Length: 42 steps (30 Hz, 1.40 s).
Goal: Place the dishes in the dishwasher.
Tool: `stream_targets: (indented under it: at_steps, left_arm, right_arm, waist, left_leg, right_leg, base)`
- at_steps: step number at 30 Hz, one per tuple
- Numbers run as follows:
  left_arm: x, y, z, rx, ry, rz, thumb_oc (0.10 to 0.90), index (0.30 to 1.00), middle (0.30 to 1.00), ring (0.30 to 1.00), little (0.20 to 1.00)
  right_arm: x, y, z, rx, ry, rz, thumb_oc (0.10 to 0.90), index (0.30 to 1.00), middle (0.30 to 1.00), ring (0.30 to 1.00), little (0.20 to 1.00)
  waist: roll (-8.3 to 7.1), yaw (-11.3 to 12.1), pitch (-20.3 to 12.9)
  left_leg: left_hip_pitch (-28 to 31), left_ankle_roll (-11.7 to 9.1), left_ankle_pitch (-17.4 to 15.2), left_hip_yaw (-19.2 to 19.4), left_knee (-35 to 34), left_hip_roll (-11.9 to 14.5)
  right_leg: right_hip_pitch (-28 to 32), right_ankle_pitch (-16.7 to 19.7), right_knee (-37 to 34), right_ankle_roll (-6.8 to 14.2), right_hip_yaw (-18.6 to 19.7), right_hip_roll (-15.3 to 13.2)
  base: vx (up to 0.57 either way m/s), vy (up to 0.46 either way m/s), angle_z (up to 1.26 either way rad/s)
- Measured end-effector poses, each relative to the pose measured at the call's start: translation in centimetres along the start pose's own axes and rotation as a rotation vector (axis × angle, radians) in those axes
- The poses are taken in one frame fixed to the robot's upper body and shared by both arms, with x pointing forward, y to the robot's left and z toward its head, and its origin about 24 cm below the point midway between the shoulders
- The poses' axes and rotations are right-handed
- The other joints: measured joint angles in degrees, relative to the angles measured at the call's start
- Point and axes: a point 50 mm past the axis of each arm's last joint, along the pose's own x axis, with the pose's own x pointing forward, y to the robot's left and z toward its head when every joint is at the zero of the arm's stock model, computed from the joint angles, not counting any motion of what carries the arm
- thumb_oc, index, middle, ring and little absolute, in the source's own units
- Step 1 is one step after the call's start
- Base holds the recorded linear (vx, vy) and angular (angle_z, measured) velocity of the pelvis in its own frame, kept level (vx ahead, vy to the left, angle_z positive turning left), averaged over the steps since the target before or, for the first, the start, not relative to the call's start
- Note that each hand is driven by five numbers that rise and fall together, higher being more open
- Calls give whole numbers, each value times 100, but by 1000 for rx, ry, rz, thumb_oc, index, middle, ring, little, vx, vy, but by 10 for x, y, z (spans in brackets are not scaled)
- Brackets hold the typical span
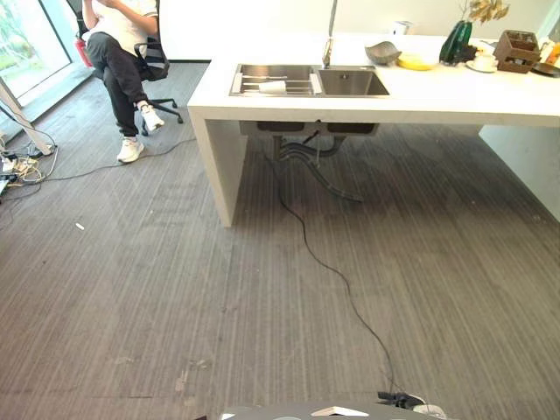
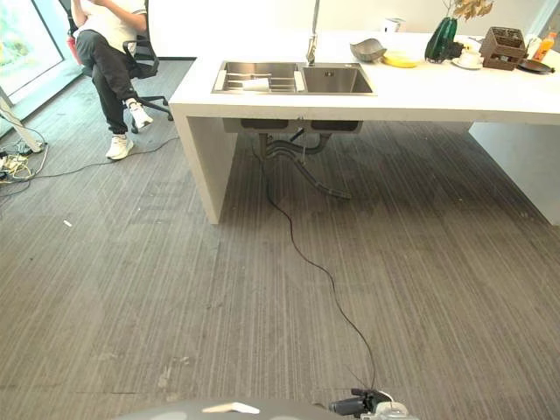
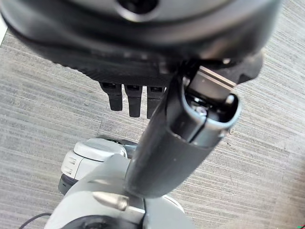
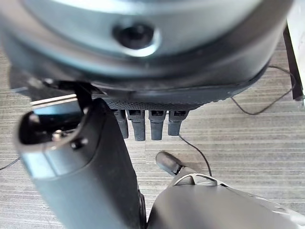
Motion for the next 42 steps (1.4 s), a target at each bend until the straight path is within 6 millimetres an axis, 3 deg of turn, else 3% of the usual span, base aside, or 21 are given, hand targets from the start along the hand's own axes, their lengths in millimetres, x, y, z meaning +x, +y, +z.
stream_targets:
  at_steps: [7, 9, 10, 11, 13, 14, 18, 20, 21, 23, 26, 27, 28, 30, 32, 35, 36, 37, 39, 40, 42]
  left_arm:
    - [2, -25, 42, 173, -129, -52, 800, 900, 900, 900, 900]
    - [1, -38, 56, 204, -165, -81, 800, 900, 900, 900, 900]
    - [1, -41, 63, 196, -188, -89, 800, 900, 900, 900, 900]
    - [0, -41, 68, 208, -207, -88, 800, 900, 900, 900, 900]
    - [-1, -42, 72, 198, -225, -89, 800, 900, 900, 900, 900]
    - [-1, -42, 73, 189, -227, -88, 800, 900, 900, 900, 900]
    - [-2, -45, 79, 161, -257, -102, 800, 900, 900, 900, 900]
    - [-4, -46, 85, 159, -283, -103, 800, 900, 900, 900, 900]
    - [-4, -46, 86, 159, -285, -101, 800, 900, 900, 900, 900]
    - [-3, -39, 79, 151, -268, -82, 800, 900, 900, 900, 900]
    - [-4, -23, 72, 161, -257, -46, 800, 900, 900, 900, 900]
    - [-4, -23, 73, 161, -261, -43, 800, 900, 900, 900, 900]
    - [-4, -26, 72, 161, -264, -54, 800, 900, 900, 900, 900]
    - [-5, -32, 76, 171, -281, -73, 800, 900, 900, 900, 900]
    - [-6, -35, 78, 173, -292, -82, 800, 900, 900, 900, 900]
    - [-6, -38, 78, 185, -295, -88, 800, 900, 900, 900, 900]
    - [-8, -37, 84, 192, -315, -83, 800, 900, 900, 900, 900]
    - [-10, -38, 93, 202, -352, -85, 800, 900, 900, 900, 900]
    - [-15, -38, 102, 202, -404, -94, 800, 900, 900, 900, 900]
    - [-19, -42, 112, 214, -444, -109, 800, 900, 900, 900, 900]
    - [-24, -43, 122, 220, -485, -115, 800, 900, 900, 900, 900]
  right_arm:
    - [0, -6, 18, -8, -36, -18, 800, 900, 900, 900, 900]
    - [-1, -12, 21, -7, -34, -36, 800, 900, 900, 900, 900]
    - [-1, -13, 23, 2, -42, -38, 800, 900, 900, 900, 900]
    - [-1, -12, 28, 19, -66, -35, 800, 900, 900, 900, 900]
    - [-1, -11, 31, 24, -81, -31, 800, 900, 900, 900, 900]
    - [-1, -7, 42, 21, -118, -20, 800, 900, 900, 900, 900]
    - [-1, -2, 45, 29, -137, -8, 800, 900, 900, 900, 900]
    - [-1, 1, 52, 62, -168, -3, 800, 900, 900, 900, 900]
    - [-1, 1, 53, 69, -171, -2, 800, 900, 900, 900, 900]
    - [-2, 0, 54, 96, -176, -6, 800, 900, 900, 900, 900]
    - [-1, 1, 44, 98, -142, -2, 800, 900, 900, 900, 900]
    - [0, 0, 40, 99, -127, -6, 800, 900, 900, 900, 900]
    - [0, -4, 36, 97, -113, -19, 800, 900, 900, 900, 900]
    - [0, -7, 26, 101, -79, -29, 800, 900, 900, 900, 900]
    - [0, -9, 31, 70, -81, -40, 800, 900, 900, 900, 900]
    - [-2, -19, 33, 48, -97, -66, 800, 900, 900, 900, 900]
    - [-2, -18, 30, 52, -91, -68, 800, 900, 900, 900, 900]
    - [-1, -19, 24, 56, -73, -71, 800, 900, 900, 900, 900]
    - [-2, -20, 11, 56, -25, -76, 800, 900, 900, 900, 900]
    - [-2, -24, 5, 61, 8, -94, 800, 900, 900, 900, 900]
    - [-2, -26, 2, 62, 31, -110, 800, 900, 900, 900, 900]
  waist:
    - [111, 98, 160]
    - [255, 90, 247]
    - [266, 88, 290]
    - [191, 53, 364]
    - [117, 54, 391]
    - [110, -7, 457]
    - [15, -86, 627]
    - [-29, -120, 787]
    - [-32, -121, 829]
    - [-93, -105, 870]
    - [-249, -95, 678]
    - [-234, -68, 617]
    - [-51, -103, 515]
    - [85, -212, 340]
    - [106, -175, 192]
    - [191, -233, 11]
    - [143, -207, -21]
    - [92, -204, 22]
    - [-7, 25, 44]
    - [-91, -14, 156]
    - [-145, 5, 258]
  left_leg:
    - [130, 169, 1, -9, -143, -198]
    - [234, 344, 62, -37, -183, -183]
    - [277, 422, -5, -143, -137, -242]
    - [276, 452, 13, -202, -72, -314]
    - [390, 697, -63, -366, -84, -409]
    - [398, 711, -47, -490, -20, -376]
    - [453, 618, -62, -745, -44, -397]
    - [455, 623, -250, -877, 104, -397]
    - [502, 586, -230, -880, 87, -408]
    - [776, 504, -518, -874, 22, -436]
    - [1204, 284, -765, -1035, -118, -340]
    - [1272, 191, -821, -1097, -76, -251]
    - [1279, 12, -949, -1218, 15, 53]
    - [1252, -205, -1025, -1448, 298, 414]
    - [1022, -603, -968, -1417, 1071, 521]
    - [428, -987, -798, -1356, 2518, 609]
    - [15, -1122, -618, -1243, 3410, 564]
    - [-602, -1076, -18, -1049, 4604, 593]
    - [-1637, -1089, 1882, -1139, 6238, 502]
    - [-2087, -990, 1174, -1032, 6709, 565]
    - [-2624, -930, 479, -961, 6079, 578]
  right_leg:
    - [-220, -147, 626, 193, 35, -310]
    - [-623, -535, 1853, 291, 39, -657]
    - [-839, -504, 2524, 425, 244, -852]
    - [-1123, -654, 3376, 394, 366, -1162]
    - [-1383, -653, 3624, 634, 762, -1244]
    - [-1526, -656, 3500, 643, 1234, -1111]
    - [-1587, -473, 1820, 883, 1216, -1023]
    - [-1569, -49, 311, 1158, 903, -997]
    - [-1627, 4, 298, 1160, 854, -1005]
    - [-1696, 132, 219, 1168, 99, -1140]
    - [-1502, 113, 632, 1006, -416, -995]
    - [-1438, 442, 555, 541, -353, -875]
    - [-1309, 522, 591, 417, -339, -647]
    - [-1081, 457, 662, -176, -282, -312]
    - [-888, 326, 615, -314, -311, -127]
    - [-671, 52, 551, -445, -236, 132]
    - [-623, -215, 612, -576, -183, 162]
    - [-520, -414, 612, -674, -67, 214]
    - [-196, -441, 447, -596, 32, 171]
    - [-66, -468, 389, -525, 37, 146]
    - [128, -637, 338, -587, 64, 27]
  base:
    - [-3, 204, 1]
    - [24, 183, 26]
    - [87, 195, 39]
    - [91, 55, 30]
    - [114, -10, 19]
    - [160, -100, 25]
    - [222, -107, 34]
    - [287, -73, 36]
    - [359, -92, 17]
    - [230, -63, 0]
    - [285, -90, 22]
    - [443, -153, 51]
    - [334, -120, 74]
    - [335, -114, 82]
    - [315, -122, 15]
    - [368, -226, -17]
    - [227, -228, -12]
    - [214, -191, -43]
    - [155, -92, -49]
    - [330, 9, -36]
    - [379, 61, -34]
